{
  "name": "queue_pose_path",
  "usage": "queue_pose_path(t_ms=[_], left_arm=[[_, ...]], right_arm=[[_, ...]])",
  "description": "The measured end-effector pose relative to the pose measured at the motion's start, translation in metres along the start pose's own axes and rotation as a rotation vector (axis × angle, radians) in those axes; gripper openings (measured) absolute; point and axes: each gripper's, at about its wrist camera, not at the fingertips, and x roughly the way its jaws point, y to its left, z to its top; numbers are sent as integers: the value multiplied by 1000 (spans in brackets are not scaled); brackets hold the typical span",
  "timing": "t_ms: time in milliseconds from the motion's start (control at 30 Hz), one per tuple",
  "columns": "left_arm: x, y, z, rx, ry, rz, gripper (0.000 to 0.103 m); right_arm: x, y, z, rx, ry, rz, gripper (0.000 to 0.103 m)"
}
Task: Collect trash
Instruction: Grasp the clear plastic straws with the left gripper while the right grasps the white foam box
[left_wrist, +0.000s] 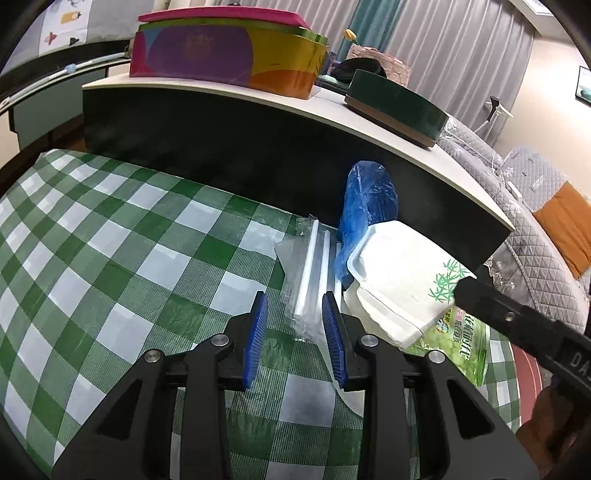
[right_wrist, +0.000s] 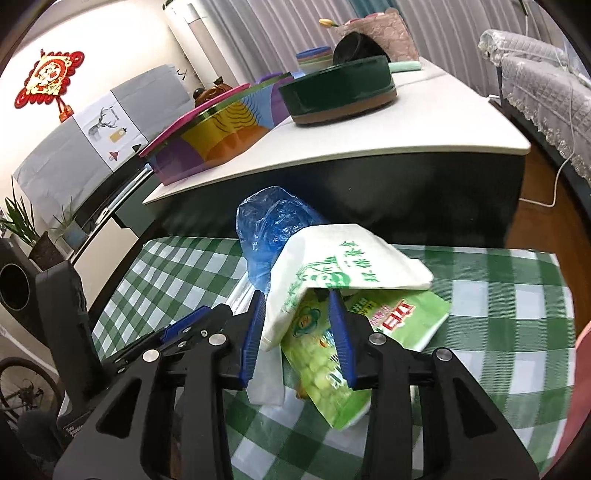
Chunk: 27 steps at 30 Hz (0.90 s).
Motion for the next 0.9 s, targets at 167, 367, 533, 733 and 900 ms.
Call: queue_pose_path(t_ms=[167,367,533,733,900], left_arm=[[5,-3,0,13,17,-12,30],[5,-6,-1,29,29,-6,5],[-13,-13,4,47,-15,10,5],[-45,-26,9,65,-72,26,5],[-72,-36,8,81,-107,25,5]], right_arm=[[5,2,1,-8,5,-22,23],[-7,4,1,-51,-18,-59,8],[-30,7,6,-70,-53,-79,5],[-67,8,9,-78,-99,-101,5],[-104,7,6,-83,-141,-118,5]])
